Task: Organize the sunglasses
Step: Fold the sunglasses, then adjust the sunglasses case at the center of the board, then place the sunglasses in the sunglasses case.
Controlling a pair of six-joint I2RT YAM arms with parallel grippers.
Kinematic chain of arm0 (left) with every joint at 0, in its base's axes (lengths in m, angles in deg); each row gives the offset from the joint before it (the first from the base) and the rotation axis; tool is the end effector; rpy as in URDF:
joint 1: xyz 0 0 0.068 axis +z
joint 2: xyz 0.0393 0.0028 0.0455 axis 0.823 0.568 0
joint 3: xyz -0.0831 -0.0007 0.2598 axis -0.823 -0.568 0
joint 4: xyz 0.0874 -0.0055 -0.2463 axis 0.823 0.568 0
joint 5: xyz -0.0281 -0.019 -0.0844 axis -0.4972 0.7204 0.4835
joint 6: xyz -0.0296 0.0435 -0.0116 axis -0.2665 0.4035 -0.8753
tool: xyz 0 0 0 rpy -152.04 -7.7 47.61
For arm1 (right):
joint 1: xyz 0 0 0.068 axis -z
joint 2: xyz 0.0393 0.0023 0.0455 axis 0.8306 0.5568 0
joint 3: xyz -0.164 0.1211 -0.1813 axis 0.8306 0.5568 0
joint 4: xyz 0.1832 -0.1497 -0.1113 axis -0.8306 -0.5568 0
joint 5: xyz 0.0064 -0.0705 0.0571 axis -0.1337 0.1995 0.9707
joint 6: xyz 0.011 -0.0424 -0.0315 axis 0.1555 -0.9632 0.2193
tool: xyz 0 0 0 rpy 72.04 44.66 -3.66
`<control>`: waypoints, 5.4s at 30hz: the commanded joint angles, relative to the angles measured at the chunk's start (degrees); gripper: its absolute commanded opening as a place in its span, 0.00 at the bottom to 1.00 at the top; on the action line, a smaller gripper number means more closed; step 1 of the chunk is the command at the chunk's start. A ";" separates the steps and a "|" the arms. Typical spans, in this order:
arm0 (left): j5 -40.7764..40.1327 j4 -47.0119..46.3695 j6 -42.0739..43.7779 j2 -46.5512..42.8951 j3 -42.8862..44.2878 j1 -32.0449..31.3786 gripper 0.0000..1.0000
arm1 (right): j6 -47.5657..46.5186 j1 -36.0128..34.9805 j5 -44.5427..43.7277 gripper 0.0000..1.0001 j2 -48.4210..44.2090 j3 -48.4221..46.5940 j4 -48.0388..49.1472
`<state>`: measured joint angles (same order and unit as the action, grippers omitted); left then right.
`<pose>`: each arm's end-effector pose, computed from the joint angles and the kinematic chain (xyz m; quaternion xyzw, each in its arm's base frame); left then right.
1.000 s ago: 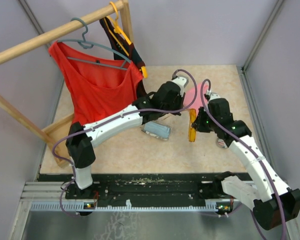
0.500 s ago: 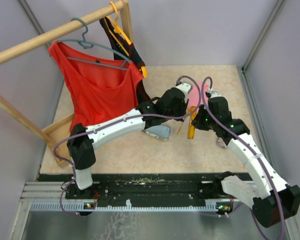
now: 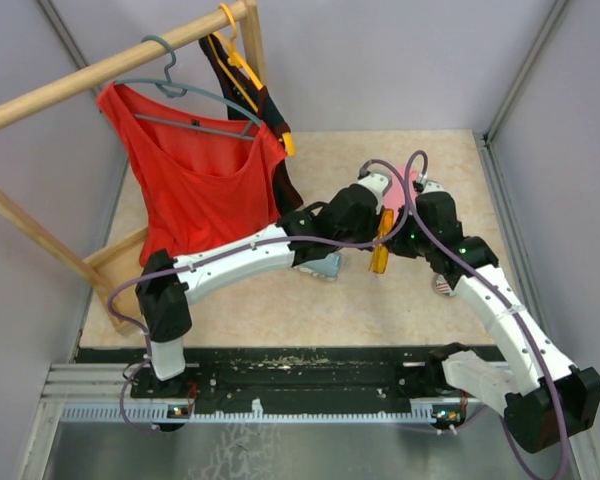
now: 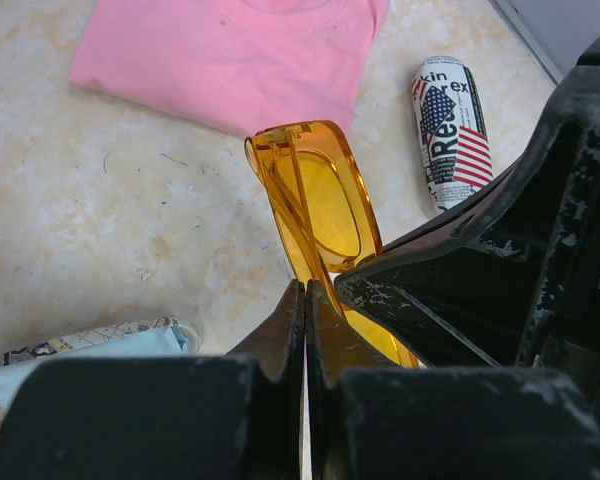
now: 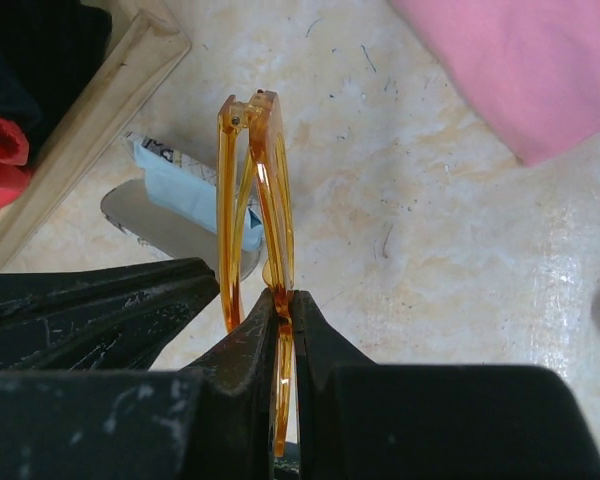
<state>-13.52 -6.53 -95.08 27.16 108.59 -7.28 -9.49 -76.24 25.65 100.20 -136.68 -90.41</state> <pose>0.2106 -0.3886 0.3270 0.2569 0.8267 -0.2434 0.4374 0.1947 0.0723 0.3090 0.0619 0.9043 0.1860 0.3793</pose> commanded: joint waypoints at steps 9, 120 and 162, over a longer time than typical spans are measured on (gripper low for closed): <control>-3.75 0.16 -1.78 -4.81 -3.26 -0.83 0.03 | 0.37 -0.29 -3.18 0.00 -2.16 -0.09 4.16; -12.44 6.84 -31.62 -12.47 -35.00 7.47 0.16 | -6.15 -0.32 15.42 0.00 -4.14 8.50 7.34; -14.30 16.85 -27.52 -10.06 -29.82 2.82 0.30 | 19.33 -18.75 15.23 0.00 19.14 19.21 47.89</control>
<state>-27.80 9.76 -121.87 17.83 77.53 -4.11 10.07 -94.18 39.27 116.84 -114.22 -47.13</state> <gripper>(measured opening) 0.294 0.065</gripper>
